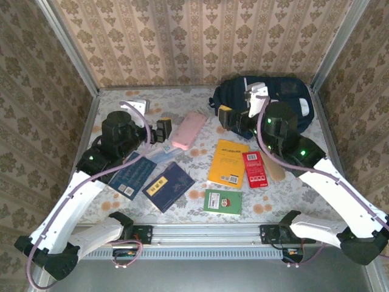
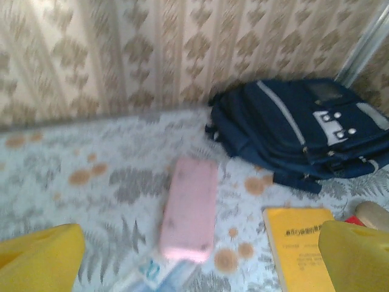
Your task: Pack the student bag
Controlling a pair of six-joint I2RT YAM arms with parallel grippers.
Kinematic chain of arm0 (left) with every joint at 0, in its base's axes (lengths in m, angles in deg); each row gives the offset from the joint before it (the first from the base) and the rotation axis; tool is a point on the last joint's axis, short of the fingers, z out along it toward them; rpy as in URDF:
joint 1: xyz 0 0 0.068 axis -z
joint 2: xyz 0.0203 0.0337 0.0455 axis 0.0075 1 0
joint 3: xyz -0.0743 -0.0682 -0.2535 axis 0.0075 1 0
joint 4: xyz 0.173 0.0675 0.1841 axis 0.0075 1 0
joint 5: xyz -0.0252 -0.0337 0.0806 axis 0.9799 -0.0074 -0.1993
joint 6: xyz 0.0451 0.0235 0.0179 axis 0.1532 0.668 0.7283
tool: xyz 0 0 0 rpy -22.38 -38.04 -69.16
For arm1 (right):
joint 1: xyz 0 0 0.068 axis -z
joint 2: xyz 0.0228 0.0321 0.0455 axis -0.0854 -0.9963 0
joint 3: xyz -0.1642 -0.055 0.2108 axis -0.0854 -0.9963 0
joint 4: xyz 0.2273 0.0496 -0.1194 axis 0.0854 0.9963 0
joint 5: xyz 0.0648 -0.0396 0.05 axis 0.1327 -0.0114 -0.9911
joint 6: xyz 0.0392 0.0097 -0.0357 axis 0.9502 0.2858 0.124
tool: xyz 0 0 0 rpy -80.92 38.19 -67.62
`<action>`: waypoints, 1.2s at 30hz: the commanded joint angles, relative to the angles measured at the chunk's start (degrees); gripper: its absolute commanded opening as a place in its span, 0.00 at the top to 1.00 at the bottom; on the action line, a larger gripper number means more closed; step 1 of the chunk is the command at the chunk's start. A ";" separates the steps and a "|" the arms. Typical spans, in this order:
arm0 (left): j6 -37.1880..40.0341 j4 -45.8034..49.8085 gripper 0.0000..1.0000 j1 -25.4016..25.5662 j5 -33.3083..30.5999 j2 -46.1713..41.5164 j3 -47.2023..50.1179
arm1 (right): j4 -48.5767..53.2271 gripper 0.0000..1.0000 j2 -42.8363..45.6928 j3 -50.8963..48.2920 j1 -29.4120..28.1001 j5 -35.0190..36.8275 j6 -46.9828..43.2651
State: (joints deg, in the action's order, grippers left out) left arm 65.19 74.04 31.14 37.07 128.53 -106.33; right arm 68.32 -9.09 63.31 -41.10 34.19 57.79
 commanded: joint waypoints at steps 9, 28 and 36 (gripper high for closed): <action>-19.74 3.99 0.00 -17.15 24.49 9.19 2.73 | 3.27 0.00 -10.72 0.69 16.81 -27.58 23.98; -7.81 5.86 0.00 -6.51 20.80 15.69 -2.91 | 16.49 0.09 -52.06 32.16 28.61 -18.39 14.93; -6.74 1.16 0.00 -5.77 26.40 13.84 -0.43 | 33.54 0.21 -71.34 59.75 31.86 -24.68 8.01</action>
State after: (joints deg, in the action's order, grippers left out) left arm 56.19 78.00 25.11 60.48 144.44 -107.55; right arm 92.58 -77.46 116.93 -8.49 12.64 69.50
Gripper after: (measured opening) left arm 0.999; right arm 0.787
